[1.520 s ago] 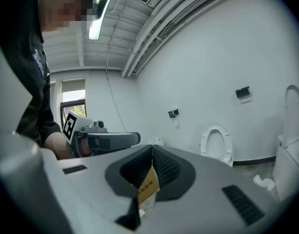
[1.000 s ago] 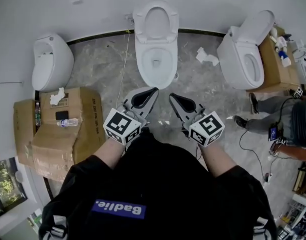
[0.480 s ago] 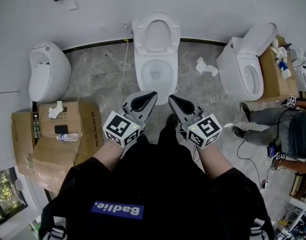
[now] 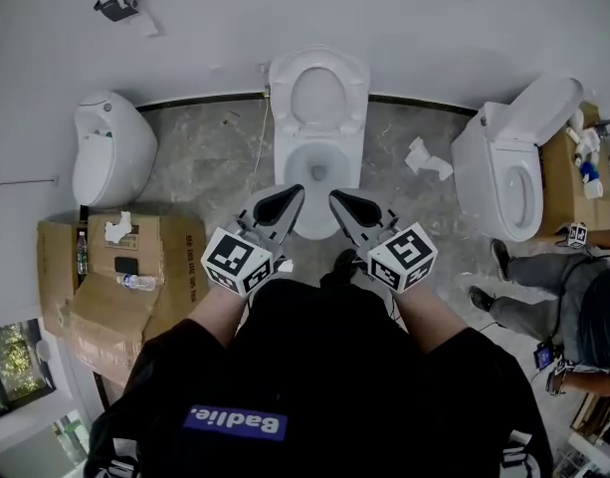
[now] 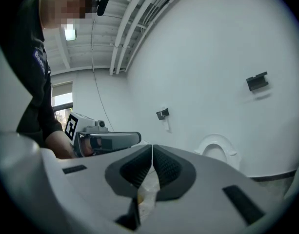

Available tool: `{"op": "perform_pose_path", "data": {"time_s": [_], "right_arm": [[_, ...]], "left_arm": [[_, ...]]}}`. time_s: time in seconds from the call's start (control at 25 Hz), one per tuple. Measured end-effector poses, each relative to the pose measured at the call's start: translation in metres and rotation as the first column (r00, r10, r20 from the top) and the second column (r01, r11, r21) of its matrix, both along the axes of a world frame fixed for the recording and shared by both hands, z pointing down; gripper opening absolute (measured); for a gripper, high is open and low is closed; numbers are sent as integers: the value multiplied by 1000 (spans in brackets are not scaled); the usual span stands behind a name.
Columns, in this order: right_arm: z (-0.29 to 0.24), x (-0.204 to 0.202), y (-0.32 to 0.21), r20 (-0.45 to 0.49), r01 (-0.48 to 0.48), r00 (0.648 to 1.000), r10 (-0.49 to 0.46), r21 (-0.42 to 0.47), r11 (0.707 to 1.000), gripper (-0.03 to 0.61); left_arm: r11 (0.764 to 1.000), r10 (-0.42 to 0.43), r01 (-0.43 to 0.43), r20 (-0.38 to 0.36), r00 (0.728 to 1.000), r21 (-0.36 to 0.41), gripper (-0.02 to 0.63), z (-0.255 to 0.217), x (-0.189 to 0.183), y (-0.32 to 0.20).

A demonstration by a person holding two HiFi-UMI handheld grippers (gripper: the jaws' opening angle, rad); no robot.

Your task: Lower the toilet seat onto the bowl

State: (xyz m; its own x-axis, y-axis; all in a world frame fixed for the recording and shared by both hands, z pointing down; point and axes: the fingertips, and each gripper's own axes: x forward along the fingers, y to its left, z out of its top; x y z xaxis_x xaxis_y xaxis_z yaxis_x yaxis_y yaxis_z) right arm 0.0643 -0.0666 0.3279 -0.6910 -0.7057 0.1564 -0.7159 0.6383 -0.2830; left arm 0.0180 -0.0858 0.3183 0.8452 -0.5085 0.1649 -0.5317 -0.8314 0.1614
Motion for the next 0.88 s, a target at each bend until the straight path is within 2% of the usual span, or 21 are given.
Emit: {"op": "perform_pose_path", "data": {"time_s": [0.24,0.4,0.88], "right_arm": [[5,15,-35,-4,29,1000,-29,-23,999,29],[6,15,-59,-16,9,1000,-10,-30,1000,29],[-1,-5,-137,-77,-149,986,148,-12,989,31]], "left_arm": [[999,-36,36,3,999,-12,17,4,13,-36],[1000,-21,21,-1,1000,-15,17,7,11,-59],[996,94,-93,-16,995,14,17,3,-14,-137]]}}
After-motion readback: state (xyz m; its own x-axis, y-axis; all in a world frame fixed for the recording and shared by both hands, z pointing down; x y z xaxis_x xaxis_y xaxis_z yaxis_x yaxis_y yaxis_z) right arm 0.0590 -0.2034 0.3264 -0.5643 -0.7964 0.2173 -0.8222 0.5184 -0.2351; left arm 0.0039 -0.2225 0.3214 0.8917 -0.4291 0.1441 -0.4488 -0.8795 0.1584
